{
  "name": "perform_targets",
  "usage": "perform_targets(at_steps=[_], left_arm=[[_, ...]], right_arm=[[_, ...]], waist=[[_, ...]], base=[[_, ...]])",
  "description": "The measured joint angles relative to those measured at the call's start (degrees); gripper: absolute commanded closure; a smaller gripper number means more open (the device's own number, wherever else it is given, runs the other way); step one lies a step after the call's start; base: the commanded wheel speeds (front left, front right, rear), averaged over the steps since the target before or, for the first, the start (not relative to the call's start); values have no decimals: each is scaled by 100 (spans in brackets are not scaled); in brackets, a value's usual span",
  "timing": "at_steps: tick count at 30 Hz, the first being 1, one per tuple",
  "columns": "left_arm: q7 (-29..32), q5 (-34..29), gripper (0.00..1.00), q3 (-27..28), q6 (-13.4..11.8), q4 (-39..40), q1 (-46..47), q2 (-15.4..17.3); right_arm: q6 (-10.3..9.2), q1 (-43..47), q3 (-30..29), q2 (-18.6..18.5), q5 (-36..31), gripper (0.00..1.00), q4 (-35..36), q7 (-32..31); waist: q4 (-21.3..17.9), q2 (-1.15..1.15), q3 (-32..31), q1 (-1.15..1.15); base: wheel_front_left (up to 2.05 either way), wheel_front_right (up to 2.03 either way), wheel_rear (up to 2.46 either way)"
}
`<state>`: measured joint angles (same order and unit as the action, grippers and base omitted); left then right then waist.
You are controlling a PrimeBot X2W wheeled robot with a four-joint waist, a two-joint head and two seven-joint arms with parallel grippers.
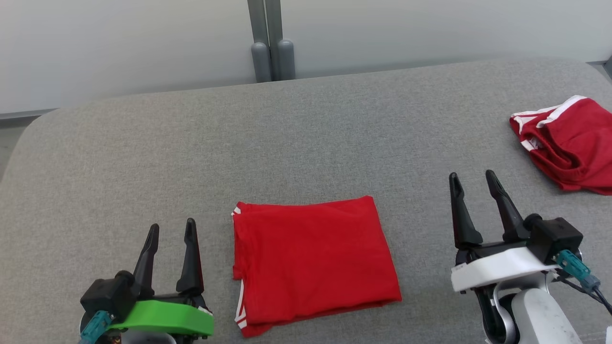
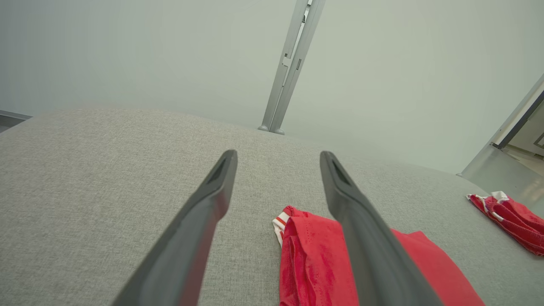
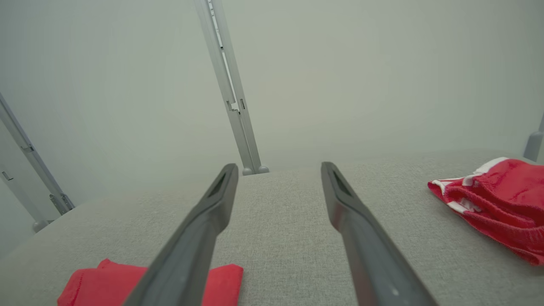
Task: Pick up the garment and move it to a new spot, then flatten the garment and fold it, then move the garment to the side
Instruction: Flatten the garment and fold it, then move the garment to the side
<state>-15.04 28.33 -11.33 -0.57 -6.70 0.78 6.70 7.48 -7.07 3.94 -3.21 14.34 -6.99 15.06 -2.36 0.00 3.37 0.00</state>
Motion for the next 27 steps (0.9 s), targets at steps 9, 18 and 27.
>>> perform_targets(at_steps=[9, 18, 27], left_arm=[[0, -409, 0, 389, 153, 4, -324, -196], [0, -610, 0, 550, 294, -49, -342, -308], [0, -679, 0, 620, 360, -73, -343, -356]], right_arm=[[0, 327, -73, 30, 29, 0, 248, 0], [0, 353, -44, 32, 15, 0, 215, 0], [0, 353, -25, 32, 5, 0, 152, 0]], waist=[[-66, 0, -114, 0], [2, 0, -128, 0], [18, 0, -124, 0]], base=[[0, 0, 0], [0, 0, 0], [0, 0, 0]])
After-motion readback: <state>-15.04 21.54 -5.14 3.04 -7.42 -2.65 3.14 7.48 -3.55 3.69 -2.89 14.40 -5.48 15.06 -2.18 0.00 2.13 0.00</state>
